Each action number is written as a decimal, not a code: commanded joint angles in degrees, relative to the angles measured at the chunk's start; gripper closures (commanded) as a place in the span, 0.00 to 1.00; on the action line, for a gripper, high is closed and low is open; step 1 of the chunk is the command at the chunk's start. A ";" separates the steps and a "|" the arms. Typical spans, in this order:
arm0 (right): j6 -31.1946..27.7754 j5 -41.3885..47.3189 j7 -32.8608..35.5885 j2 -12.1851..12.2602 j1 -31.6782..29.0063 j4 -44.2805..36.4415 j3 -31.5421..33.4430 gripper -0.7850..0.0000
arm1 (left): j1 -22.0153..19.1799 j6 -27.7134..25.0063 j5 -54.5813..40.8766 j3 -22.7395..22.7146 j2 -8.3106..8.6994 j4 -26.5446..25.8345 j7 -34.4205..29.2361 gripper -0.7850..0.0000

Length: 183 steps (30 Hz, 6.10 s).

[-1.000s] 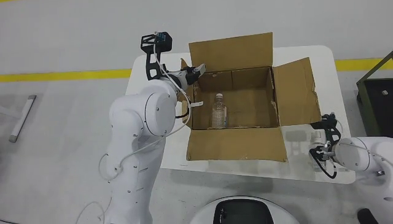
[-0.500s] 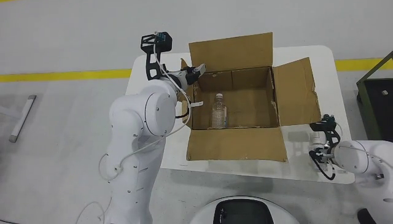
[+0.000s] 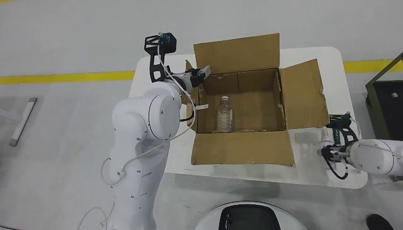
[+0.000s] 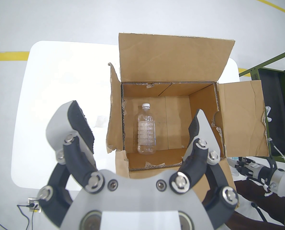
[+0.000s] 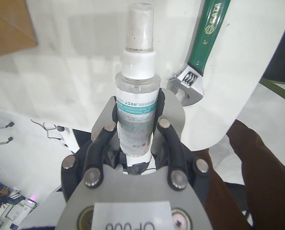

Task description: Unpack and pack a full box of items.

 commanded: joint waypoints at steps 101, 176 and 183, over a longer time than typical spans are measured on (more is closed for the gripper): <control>18.17 14.20 -17.45 -6.84 48.94 32.56 -51.20 1.00 | 5.90 -0.92 9.64 -3.46 0.63 -1.43 6.09 0.00; 9.33 20.19 -28.35 -21.57 60.46 54.83 -54.58 0.59 | 5.90 -0.92 9.64 -3.46 0.63 -1.43 6.09 0.00; 8.21 12.66 -28.74 -14.75 44.95 30.28 -39.49 1.00 | 5.90 -0.92 9.64 -3.46 0.63 -1.43 6.09 0.00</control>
